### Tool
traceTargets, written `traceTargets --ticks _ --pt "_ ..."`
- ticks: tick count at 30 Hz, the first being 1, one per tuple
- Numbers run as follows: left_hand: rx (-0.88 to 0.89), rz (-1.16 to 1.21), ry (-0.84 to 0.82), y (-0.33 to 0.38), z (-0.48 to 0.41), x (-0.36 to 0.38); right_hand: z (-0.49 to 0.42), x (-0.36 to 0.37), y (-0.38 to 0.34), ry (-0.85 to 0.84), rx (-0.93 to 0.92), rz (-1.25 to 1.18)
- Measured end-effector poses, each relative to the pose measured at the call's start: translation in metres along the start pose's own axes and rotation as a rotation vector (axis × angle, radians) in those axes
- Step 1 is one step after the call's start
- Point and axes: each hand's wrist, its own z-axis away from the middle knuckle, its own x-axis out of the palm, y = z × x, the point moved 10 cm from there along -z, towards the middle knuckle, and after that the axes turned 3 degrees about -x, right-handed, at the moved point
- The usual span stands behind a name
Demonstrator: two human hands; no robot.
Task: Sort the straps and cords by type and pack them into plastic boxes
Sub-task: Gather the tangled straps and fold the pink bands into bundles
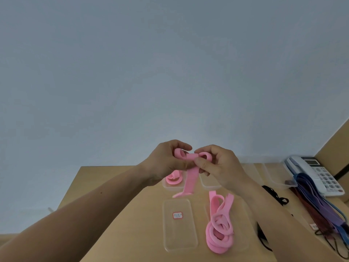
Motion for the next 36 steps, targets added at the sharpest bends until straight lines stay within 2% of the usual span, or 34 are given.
traceTargets --ticks 7,14,21,26,29,32,36 --pt "-0.045 -0.066 -0.080 0.000 0.001 0.005 0.001 -0.004 -0.006 0.052 -0.096 0.041" --pt "-0.059 0.045 -0.130 0.005 -0.002 0.012 -0.002 -0.005 -0.005 0.074 -0.123 0.078" --pt "0.070 -0.016 -0.018 0.008 -0.007 0.003 -0.003 -0.004 0.007 0.043 -0.007 -0.136" --pt "0.197 -0.068 0.017 0.020 -0.003 0.002 -0.009 -0.002 0.009 0.044 0.080 -0.128" --pt "0.238 -0.055 0.026 0.021 -0.001 0.002 -0.009 -0.004 0.002 0.063 0.029 -0.133" --pt "0.184 -0.068 0.028 0.015 -0.003 -0.001 -0.010 -0.007 -0.005 0.077 -0.023 -0.164" --pt "0.125 -0.016 -0.079 0.013 -0.001 0.008 -0.009 -0.006 -0.009 0.069 -0.042 -0.112"
